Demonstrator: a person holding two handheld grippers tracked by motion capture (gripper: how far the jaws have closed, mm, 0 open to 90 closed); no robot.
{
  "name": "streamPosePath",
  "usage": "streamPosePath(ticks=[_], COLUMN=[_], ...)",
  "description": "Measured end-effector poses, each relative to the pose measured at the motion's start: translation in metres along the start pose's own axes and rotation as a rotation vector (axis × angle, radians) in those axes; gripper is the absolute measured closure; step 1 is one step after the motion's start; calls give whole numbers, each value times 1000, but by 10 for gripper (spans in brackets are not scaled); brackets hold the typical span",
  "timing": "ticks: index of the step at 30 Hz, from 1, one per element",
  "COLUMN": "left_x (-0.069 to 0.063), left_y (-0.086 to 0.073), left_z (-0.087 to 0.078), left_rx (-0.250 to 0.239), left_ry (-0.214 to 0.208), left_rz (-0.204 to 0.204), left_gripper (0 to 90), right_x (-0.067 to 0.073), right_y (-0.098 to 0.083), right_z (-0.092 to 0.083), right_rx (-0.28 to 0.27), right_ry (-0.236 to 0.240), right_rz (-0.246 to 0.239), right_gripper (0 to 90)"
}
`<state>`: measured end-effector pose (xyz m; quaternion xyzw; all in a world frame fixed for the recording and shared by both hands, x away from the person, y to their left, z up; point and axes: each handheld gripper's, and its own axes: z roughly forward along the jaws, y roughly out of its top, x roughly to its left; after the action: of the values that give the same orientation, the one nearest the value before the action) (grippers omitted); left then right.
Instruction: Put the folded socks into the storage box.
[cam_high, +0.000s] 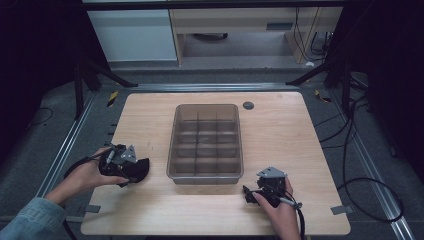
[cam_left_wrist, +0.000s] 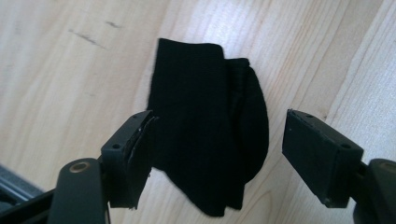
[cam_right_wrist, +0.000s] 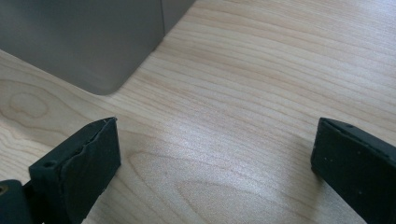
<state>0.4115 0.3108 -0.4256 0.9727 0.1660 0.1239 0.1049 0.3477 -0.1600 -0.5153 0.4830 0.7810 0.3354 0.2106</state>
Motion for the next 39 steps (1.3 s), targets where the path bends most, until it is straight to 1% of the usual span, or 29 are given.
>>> streamPosePath(ticks=[3,7,10,12,14,16,17,18,20,22,24,27,28,31,33,34,35,36,37,39], left_x=[-2,-4,-4,-3,-3,-3,-3,-4,-5,-5,-4,-5,-5,-2,1,3,4,7,9,13], left_y=[0,1,0,-2,-3,-3,-3,-3,-3,-3,-4,-7,-8,-9,-8,-8,-8,-6,-5,-4], left_z=[7,17,25,28,28,28,29,30,31,32,32,33,33,31,30,29,29,28,27,24], left_rx=[6,13,28,24,12,15,21,23,23,22,16,-1,-4,-7,-12,-8,-8,0,5,-4], left_ry=[-5,-26,-32,-33,-26,-20,-15,-11,-6,-13,-10,0,5,12,-10,-22,-30,-49,-62,-100], left_rz=[-2,-6,-9,-9,-14,-11,2,14,16,21,21,35,38,21,-5,-13,-18,-25,-24,-46], left_gripper=[258,290,317,338,364,394,398,399,401,386,386,391,414,508,590,610,619,625,632,637], right_x=[0,0,0,0,0,0,0,0,0,0,0,0,0,0,0,0,0,0,0,0], right_y=[0,0,0,0,0,0,0,0,0,0,0,0,0,0,0,0,0,0,0,0], right_z=[0,0,0,0,0,0,0,0,0,0,0,0,0,0,0,0,0,0,0,0], right_rx=[0,0,0,0,0,0,0,0,0,0,0,0,0,0,0,0,0,0,0,0], right_ry=[0,0,0,0,0,0,0,0,0,0,0,0,0,0,0,0,0,-1,-2,0], right_rz=[0,0,0,0,0,0,0,0,0,0,0,0,0,0,0,0,0,0,1,-1], right_gripper=[17,17,17,17,17,17,17,17,17,17,17,17,17,17,17,17,17,16,16,16])
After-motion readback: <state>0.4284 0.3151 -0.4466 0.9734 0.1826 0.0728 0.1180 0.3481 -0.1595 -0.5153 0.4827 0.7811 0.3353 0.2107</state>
